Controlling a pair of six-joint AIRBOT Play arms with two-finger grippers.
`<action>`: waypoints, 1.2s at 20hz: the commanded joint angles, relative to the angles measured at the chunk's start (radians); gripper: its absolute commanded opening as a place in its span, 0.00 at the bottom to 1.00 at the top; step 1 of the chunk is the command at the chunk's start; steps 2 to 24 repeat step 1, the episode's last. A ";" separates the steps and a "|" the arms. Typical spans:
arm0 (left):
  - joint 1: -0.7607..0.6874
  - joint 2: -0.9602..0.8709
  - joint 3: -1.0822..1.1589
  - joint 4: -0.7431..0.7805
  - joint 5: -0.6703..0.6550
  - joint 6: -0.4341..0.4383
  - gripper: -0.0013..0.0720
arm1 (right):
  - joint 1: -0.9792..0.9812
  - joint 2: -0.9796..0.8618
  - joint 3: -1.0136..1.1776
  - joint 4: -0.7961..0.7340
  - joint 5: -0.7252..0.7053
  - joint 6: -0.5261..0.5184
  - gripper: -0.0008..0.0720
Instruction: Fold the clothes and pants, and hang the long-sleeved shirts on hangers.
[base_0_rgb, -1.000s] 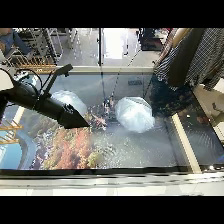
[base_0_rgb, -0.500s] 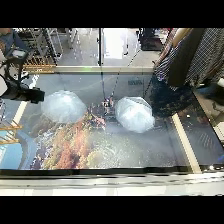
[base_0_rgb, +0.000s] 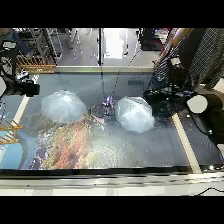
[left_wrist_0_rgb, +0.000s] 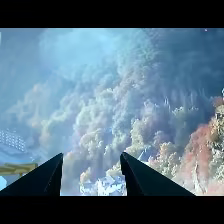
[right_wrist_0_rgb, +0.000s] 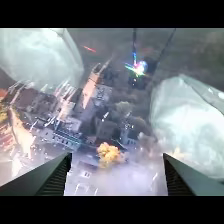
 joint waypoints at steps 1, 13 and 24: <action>0.001 -0.001 0.001 0.007 0.006 -0.002 0.52 | 0.054 -0.002 -0.007 -0.008 -0.032 -0.009 0.91; 0.001 -0.001 0.001 0.007 0.006 -0.002 0.52 | 0.054 -0.002 -0.007 -0.008 -0.032 -0.009 0.91; 0.001 -0.001 0.001 0.007 0.006 -0.002 0.52 | 0.054 -0.002 -0.007 -0.008 -0.032 -0.009 0.91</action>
